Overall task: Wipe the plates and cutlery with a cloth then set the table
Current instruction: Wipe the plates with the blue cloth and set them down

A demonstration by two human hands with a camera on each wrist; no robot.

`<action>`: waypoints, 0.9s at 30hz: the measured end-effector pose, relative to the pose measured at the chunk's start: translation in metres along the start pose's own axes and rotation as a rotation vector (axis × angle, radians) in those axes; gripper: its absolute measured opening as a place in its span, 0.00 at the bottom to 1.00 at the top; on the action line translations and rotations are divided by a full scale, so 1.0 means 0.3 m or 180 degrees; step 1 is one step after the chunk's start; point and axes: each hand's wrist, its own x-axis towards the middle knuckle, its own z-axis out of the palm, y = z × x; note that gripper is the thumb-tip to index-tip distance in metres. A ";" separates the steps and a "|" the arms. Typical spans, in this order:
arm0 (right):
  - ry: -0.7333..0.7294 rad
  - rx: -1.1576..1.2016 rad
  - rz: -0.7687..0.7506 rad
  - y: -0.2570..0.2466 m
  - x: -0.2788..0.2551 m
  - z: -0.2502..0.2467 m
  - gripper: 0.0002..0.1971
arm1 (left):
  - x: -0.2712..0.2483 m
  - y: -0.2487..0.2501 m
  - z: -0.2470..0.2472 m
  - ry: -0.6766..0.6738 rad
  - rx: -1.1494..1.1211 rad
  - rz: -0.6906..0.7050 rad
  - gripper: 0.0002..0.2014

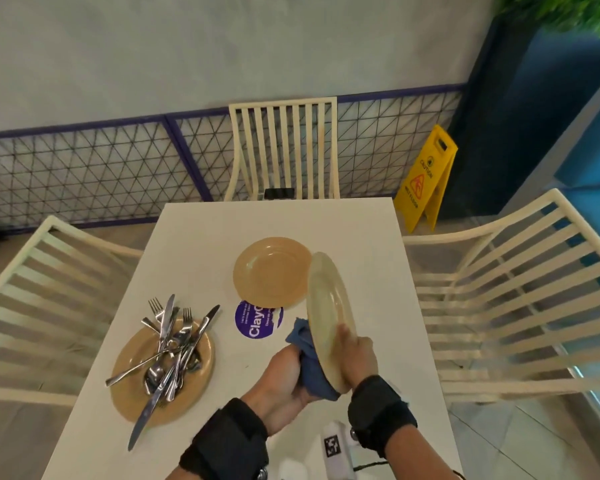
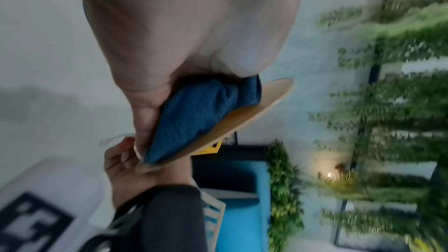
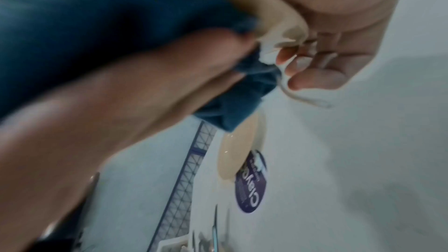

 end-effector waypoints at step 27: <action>0.0714 0.0884 0.0878 0.285 0.120 -0.241 0.21 | -0.080 -0.029 -0.468 0.0844 -0.1202 0.0177 0.13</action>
